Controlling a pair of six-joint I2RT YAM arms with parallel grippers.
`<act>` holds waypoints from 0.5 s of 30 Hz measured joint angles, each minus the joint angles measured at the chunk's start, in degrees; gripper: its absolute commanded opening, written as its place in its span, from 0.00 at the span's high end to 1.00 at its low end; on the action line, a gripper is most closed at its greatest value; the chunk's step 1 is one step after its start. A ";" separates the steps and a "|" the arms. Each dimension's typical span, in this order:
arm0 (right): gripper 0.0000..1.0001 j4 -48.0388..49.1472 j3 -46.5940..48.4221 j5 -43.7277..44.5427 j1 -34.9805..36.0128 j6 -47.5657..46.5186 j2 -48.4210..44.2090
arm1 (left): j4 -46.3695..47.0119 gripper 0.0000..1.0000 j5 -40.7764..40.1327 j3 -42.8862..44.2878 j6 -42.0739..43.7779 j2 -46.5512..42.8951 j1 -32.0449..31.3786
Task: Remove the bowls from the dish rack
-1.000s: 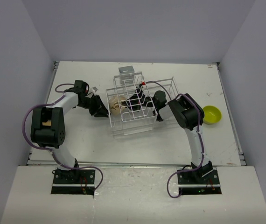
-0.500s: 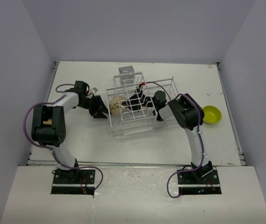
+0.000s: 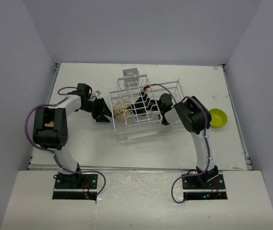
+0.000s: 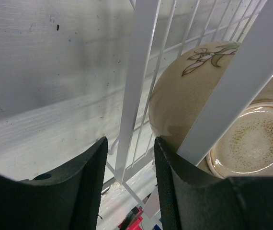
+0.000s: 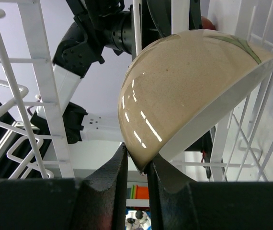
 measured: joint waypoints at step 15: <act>1.00 -2.73 -1.97 -4.87 -0.09 -7.72 -3.41 | 0.02 0.53 0.66 0.07 0.02 0.59 0.00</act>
